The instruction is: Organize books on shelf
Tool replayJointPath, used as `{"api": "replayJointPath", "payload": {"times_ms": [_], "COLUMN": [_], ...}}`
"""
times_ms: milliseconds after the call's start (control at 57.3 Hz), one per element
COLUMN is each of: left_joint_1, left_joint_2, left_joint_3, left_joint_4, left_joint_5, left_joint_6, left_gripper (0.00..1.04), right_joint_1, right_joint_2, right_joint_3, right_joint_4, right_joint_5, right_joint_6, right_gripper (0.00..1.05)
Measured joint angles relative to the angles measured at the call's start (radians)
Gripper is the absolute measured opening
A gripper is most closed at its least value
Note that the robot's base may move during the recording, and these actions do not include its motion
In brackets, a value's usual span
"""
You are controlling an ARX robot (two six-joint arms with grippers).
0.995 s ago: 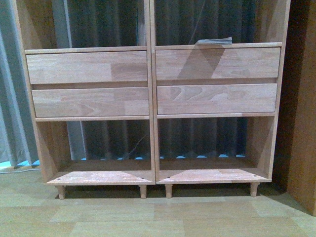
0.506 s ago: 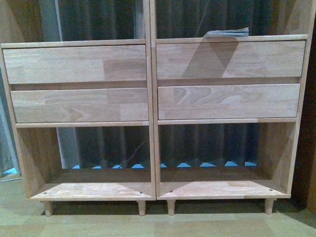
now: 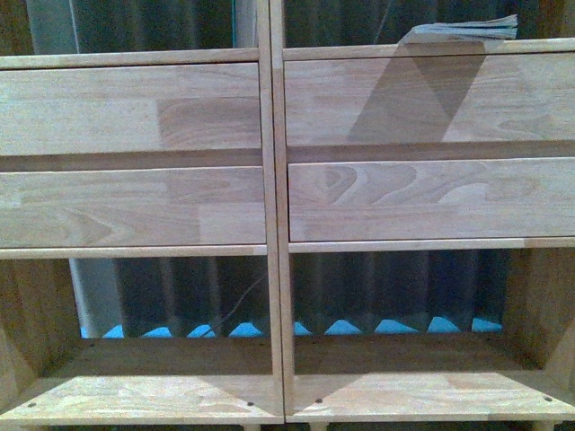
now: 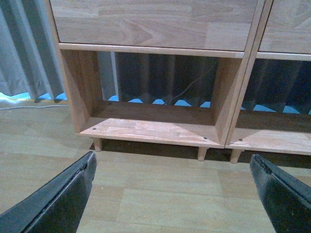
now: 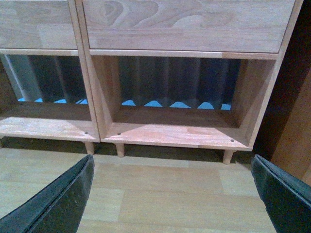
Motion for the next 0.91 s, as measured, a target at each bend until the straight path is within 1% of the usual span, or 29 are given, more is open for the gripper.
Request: {"api": "replayJointPath", "payload": {"times_ms": [908], "left_joint_1": [0.000], "left_joint_2": [0.000], "left_joint_3": [0.000], "left_joint_4": [0.000], "left_joint_5": [0.000], "left_joint_6": [0.000], "left_gripper": [0.97], "right_joint_1": [0.000], "right_joint_2": [0.000], "right_joint_3": [0.000], "right_joint_4": [0.000], "right_joint_5": [-0.001], "right_joint_6": [0.000], "right_gripper": [0.98]}}
